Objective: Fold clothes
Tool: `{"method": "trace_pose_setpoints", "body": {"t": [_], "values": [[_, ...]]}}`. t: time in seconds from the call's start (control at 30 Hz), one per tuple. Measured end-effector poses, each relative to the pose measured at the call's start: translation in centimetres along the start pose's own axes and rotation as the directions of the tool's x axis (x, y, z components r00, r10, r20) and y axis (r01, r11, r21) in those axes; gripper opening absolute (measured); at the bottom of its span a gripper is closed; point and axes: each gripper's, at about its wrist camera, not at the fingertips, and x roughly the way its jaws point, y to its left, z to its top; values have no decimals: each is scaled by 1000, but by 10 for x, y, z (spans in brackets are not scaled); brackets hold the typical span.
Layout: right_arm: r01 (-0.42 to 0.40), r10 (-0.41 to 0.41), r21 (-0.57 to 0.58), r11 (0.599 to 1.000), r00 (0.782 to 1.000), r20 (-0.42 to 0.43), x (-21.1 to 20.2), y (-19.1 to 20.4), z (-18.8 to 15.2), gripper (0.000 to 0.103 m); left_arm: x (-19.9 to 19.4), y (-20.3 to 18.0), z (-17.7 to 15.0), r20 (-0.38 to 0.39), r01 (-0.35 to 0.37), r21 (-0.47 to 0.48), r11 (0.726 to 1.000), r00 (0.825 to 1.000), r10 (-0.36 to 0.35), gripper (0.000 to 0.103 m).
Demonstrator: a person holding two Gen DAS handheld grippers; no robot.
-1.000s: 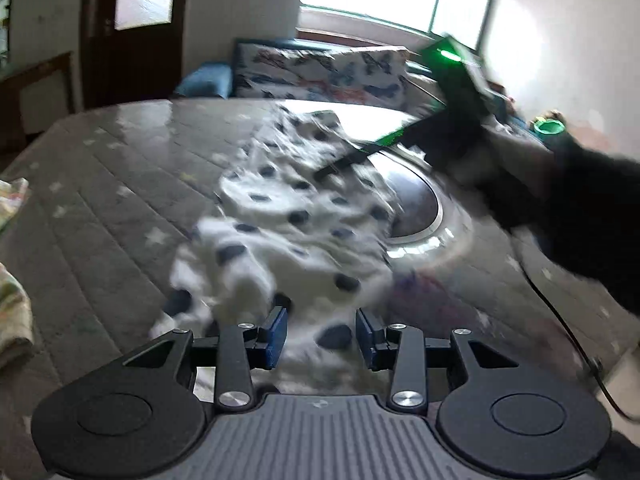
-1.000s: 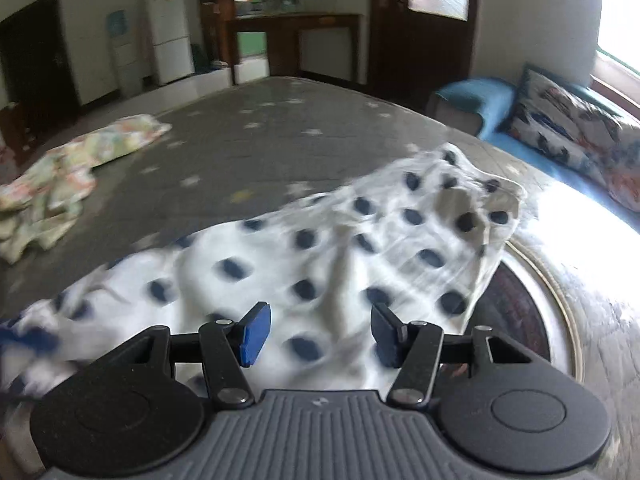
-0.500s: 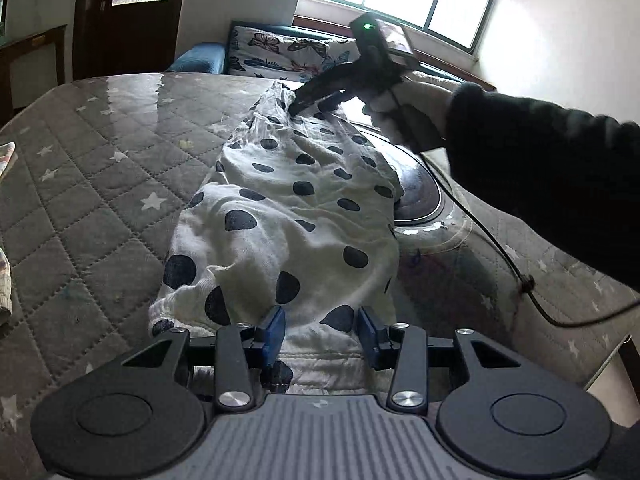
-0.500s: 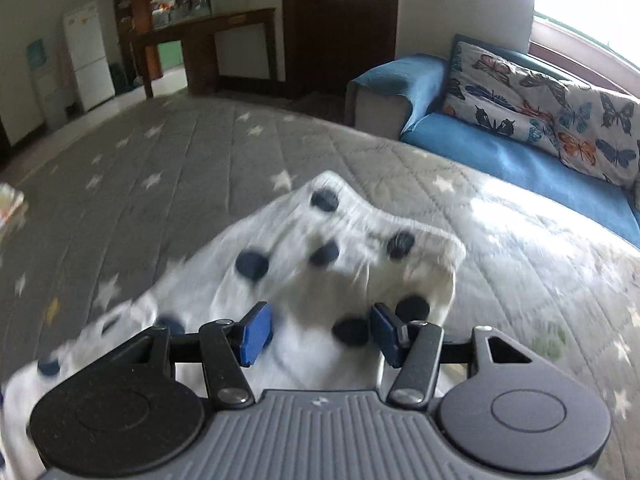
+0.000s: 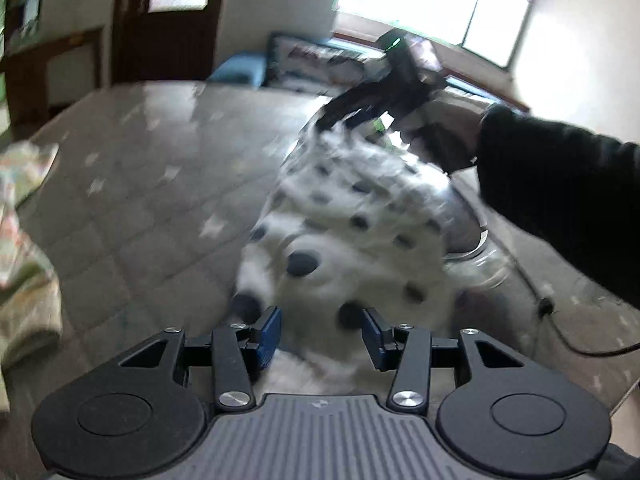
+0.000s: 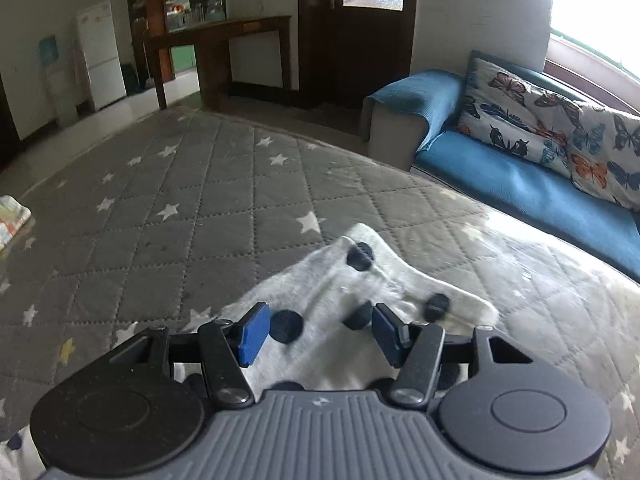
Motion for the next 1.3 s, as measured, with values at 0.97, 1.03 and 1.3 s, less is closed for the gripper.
{"method": "trace_pose_setpoints", "body": {"t": [0.97, 1.03, 1.3], "values": [[-27, 28, 90, 996, 999, -15, -26, -38, -34, 60, 1, -41, 28, 48, 79, 58, 995, 996, -82, 61], [-34, 33, 121, 992, 999, 10, -29, -43, -31, 60, 6, -46, 25, 28, 97, 70, 993, 995, -100, 63], [-7, -9, 272, 962, 998, 59, -19, -92, -21, 60, 17, -51, 18, -30, 103, 90, 991, 994, -100, 65]]}}
